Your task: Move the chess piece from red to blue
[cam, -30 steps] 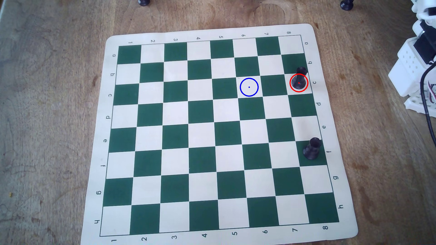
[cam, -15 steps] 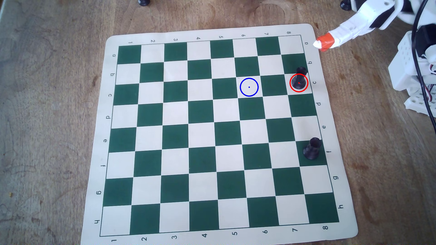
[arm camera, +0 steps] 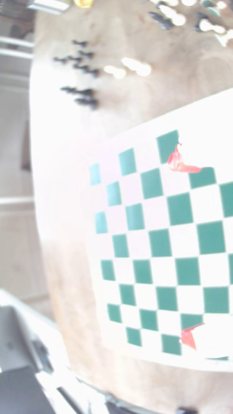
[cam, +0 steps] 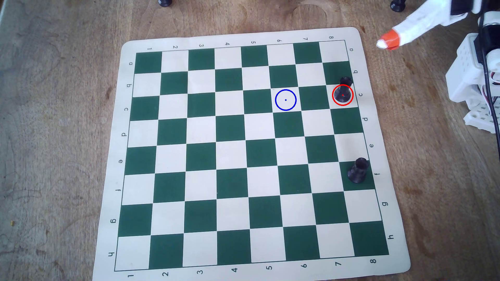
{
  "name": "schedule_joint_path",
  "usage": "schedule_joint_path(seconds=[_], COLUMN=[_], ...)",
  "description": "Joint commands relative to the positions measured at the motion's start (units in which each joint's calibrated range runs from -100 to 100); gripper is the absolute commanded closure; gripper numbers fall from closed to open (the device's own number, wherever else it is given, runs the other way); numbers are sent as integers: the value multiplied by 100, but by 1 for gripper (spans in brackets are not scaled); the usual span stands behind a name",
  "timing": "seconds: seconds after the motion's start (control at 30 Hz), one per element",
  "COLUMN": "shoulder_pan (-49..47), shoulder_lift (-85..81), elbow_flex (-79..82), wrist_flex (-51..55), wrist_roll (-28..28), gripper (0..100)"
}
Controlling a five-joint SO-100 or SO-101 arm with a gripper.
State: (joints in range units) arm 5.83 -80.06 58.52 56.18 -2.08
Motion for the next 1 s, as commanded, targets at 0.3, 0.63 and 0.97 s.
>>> schedule_joint_path(seconds=[0.3,0.63,0.97], shoulder_pan=[-23,39,-258], shoulder_lift=[612,2191,2819], elbow_flex=[-367,-13,431], wrist_flex=[1090,1147,1172], wrist_roll=[-68,-117,-73], gripper=[64,74,76])
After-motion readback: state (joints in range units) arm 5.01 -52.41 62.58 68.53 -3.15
